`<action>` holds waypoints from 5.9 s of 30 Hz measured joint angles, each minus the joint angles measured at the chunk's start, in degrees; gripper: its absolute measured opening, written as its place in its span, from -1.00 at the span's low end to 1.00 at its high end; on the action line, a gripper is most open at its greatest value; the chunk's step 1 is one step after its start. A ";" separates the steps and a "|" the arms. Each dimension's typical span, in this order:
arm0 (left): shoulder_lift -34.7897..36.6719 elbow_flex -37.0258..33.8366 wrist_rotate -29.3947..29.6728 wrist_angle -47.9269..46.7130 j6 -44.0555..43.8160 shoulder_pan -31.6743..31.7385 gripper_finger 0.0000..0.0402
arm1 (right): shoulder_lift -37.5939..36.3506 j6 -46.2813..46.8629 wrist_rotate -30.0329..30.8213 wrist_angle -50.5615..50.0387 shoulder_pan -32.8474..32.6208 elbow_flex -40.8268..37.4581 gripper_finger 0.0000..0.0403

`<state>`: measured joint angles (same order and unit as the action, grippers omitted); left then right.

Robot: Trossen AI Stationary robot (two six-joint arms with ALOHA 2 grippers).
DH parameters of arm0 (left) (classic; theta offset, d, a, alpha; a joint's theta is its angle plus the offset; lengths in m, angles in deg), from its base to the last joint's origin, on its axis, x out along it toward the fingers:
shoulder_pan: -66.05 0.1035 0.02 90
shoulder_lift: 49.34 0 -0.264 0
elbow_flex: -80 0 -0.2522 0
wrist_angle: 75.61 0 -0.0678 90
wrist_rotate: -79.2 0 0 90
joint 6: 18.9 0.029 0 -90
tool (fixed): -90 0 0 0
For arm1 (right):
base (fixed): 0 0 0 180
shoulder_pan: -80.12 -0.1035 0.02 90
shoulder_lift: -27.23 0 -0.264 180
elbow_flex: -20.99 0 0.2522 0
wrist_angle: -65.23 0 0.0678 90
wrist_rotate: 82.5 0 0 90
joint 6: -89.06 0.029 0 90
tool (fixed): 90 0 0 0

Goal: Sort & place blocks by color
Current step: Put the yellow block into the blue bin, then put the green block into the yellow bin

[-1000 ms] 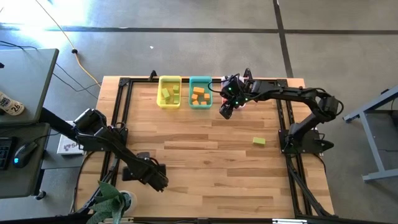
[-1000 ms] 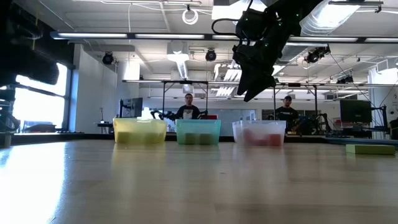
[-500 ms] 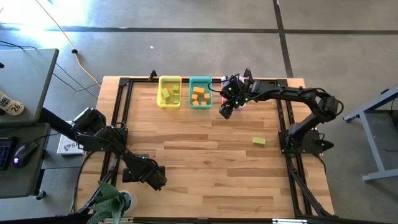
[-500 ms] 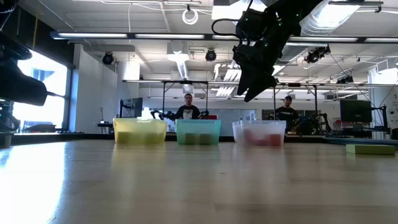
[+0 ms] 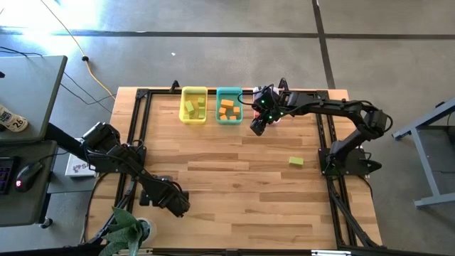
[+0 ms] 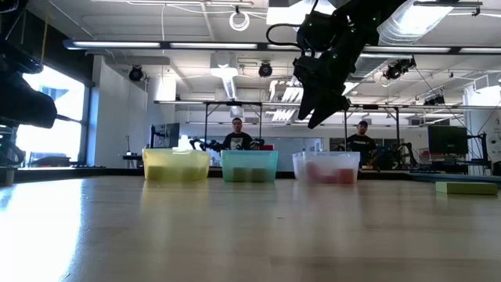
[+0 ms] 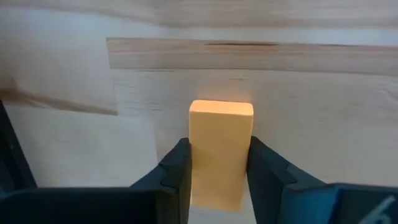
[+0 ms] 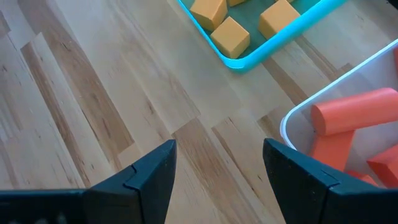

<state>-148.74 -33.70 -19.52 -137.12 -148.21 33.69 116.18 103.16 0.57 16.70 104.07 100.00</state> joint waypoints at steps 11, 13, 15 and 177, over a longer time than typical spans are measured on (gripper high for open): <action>-0.26 4.44 16.76 2.19 8.47 0.91 -0.56 | 0.00 -2.66 2.40 -0.12 0.00 -0.01 0.13; -0.28 5.84 20.77 2.52 9.83 1.86 -0.56 | 0.00 -3.78 3.07 -0.07 0.16 -0.02 0.13; -0.26 7.13 23.92 2.19 11.89 3.45 -0.56 | 0.00 -4.68 3.92 0.10 0.45 -0.02 0.13; 0.04 17.80 10.83 34.35 113.89 66.34 -0.06 | -10.73 22.05 3.20 -8.21 -21.64 -34.21 -0.40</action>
<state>-148.69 -15.89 -8.69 -102.77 -34.32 100.02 105.45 125.20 3.77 8.49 82.43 65.79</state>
